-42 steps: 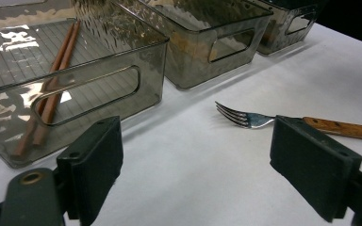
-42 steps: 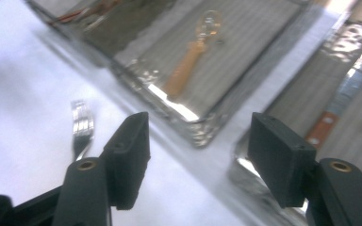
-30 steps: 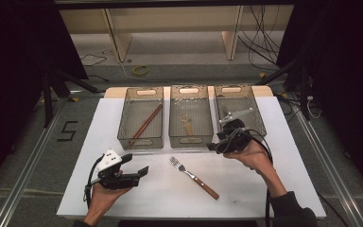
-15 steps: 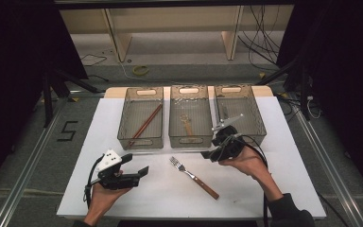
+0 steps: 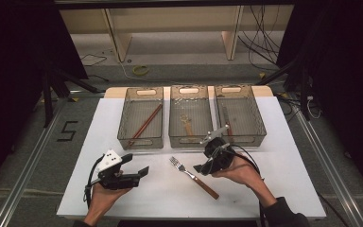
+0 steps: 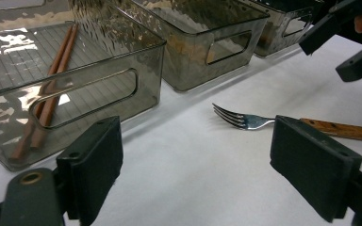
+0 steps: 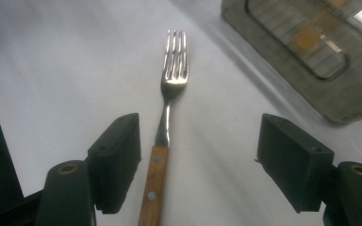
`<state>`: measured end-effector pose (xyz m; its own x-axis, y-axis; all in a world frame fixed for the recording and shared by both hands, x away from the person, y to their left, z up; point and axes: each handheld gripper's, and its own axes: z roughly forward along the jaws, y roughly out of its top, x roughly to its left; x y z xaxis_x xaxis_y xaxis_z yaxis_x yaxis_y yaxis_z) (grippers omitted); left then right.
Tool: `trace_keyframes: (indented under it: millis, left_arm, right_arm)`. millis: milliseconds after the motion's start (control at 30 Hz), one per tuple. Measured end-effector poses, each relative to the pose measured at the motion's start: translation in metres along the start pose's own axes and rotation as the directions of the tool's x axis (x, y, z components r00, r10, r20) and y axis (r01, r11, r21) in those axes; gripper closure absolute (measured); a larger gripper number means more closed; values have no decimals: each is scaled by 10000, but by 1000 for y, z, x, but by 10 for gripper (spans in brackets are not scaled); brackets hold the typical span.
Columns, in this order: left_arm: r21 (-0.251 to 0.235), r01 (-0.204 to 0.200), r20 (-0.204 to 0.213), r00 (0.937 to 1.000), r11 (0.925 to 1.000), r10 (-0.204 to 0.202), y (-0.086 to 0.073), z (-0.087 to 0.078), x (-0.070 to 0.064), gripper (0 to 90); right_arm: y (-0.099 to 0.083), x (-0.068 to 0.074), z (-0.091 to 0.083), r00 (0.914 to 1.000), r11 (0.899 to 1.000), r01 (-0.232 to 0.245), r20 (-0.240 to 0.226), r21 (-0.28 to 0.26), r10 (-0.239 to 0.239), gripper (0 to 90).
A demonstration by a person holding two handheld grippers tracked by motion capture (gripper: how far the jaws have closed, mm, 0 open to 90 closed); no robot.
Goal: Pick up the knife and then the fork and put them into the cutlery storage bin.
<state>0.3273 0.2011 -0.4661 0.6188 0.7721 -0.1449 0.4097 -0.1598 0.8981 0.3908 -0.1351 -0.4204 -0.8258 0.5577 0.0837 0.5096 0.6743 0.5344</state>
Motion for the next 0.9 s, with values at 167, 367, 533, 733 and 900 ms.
trace_keyframes:
  millis: [167, 367, 533, 733, 900]
  left_arm:
    - [-22, 31, -12, 10000, 10000, -31, 0, 0, 0, 171]
    - [-3, 5, -2, 10000, 10000, -5, 0, 0, 0, 171]
    - [-4, 6, -11, 10000, 10000, -6, 0, 0, 0, 171]
    - [-1, -10, -12, 10000, 10000, 10, 0, 0, 0, 171]
    - [1, 3, -3, 10000, 10000, -3, 0, 0, 0, 171]
  right_arm:
    - [-4, 7, 9, 9998, 9990, 171, -119, 409, -166, 328]
    - [-10, 12, 17, 9996, 9971, 221, -170, 730, -209, 360]
    - [-14, 16, 25, 9992, 9941, 353, -230, 1029, -331, 394]
    - [-16, 21, 30, 9981, 9908, 567, -321, 1226, -532, 443]
    - [-18, 22, 34, 9969, 9875, 757, -339, 1381, -717, 477]
